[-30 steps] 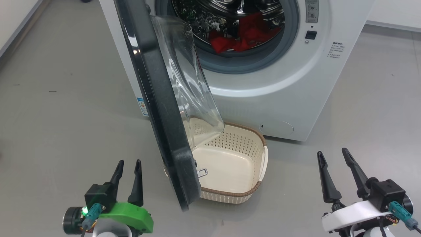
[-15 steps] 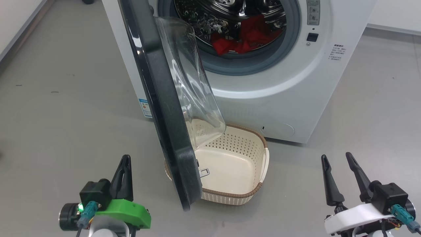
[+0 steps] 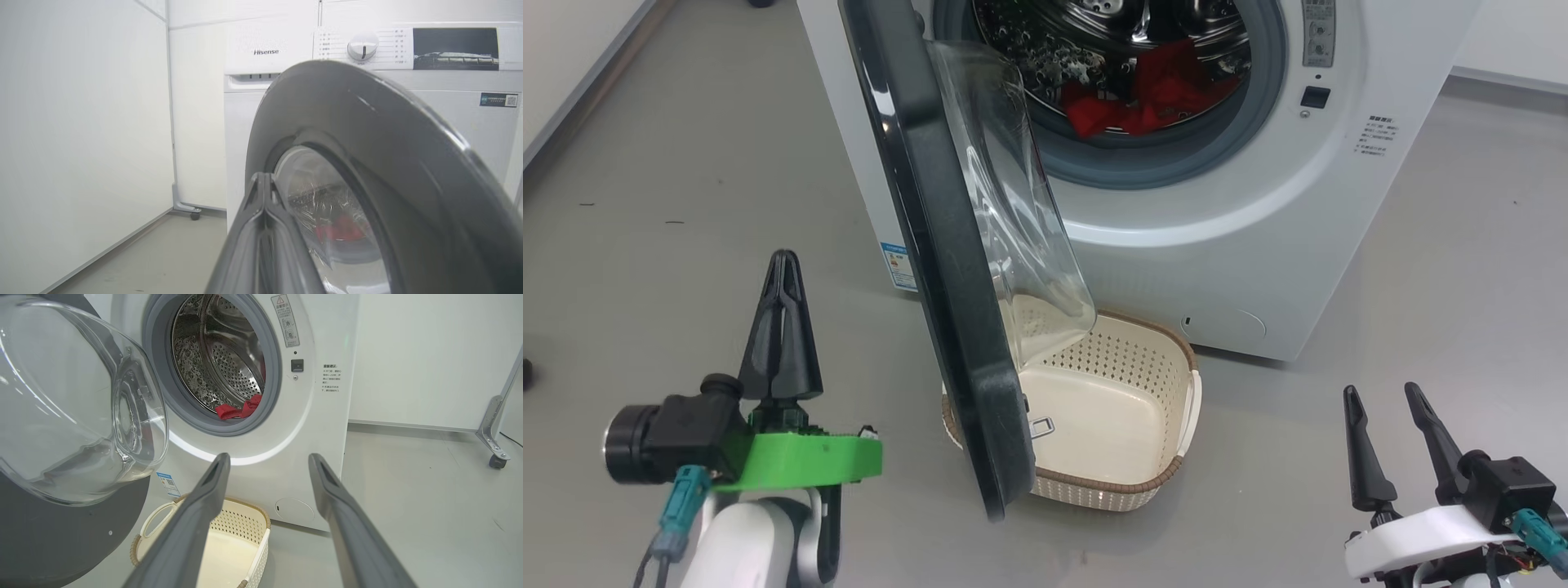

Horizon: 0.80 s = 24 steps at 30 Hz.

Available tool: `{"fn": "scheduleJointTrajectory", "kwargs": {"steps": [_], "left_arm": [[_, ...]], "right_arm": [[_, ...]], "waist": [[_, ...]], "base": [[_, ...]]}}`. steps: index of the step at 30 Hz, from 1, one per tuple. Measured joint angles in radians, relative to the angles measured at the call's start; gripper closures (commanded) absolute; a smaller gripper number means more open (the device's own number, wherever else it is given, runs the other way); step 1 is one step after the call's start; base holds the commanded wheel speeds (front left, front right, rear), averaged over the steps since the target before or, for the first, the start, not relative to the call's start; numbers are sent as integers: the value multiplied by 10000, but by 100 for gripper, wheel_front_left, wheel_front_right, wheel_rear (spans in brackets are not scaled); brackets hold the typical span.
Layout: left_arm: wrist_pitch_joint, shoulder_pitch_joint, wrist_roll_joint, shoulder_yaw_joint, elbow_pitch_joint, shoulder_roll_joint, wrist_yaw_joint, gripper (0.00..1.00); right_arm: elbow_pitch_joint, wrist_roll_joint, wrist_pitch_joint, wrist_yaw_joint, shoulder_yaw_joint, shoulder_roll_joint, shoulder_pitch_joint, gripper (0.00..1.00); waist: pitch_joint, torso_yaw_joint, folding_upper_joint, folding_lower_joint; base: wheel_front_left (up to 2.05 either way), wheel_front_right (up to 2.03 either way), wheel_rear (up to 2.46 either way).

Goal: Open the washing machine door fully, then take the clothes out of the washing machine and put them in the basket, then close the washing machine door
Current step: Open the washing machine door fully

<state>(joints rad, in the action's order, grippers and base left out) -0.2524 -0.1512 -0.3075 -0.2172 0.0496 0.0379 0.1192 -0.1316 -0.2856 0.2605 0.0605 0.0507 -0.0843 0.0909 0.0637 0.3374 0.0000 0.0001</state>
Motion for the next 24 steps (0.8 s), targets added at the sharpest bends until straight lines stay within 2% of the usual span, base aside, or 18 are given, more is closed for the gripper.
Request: {"fn": "scheduleJointTrajectory", "kwargs": {"steps": [8,14,18,24], "left_arm": [[-54,-268,205,-259,1990,0,0,100],[-56,-279,215,-1026,3022,8,-33,100],[-56,-242,201,-1655,3338,21,-326,100],[157,195,-236,-3187,3352,54,-1078,100]], "right_arm": [[-44,167,0,104,-90,104,1,0],[-56,257,0,203,-94,176,1,0],[-144,293,0,265,-75,217,0,0],[-217,328,0,309,-81,263,2,0]], "waist": [[-108,144,0,0],[-178,169,0,0],[-237,144,0,0],[-326,39,0,0]], "base": [[0,0,0],[0,0,0],[0,0,0],[0,0,0]]}}
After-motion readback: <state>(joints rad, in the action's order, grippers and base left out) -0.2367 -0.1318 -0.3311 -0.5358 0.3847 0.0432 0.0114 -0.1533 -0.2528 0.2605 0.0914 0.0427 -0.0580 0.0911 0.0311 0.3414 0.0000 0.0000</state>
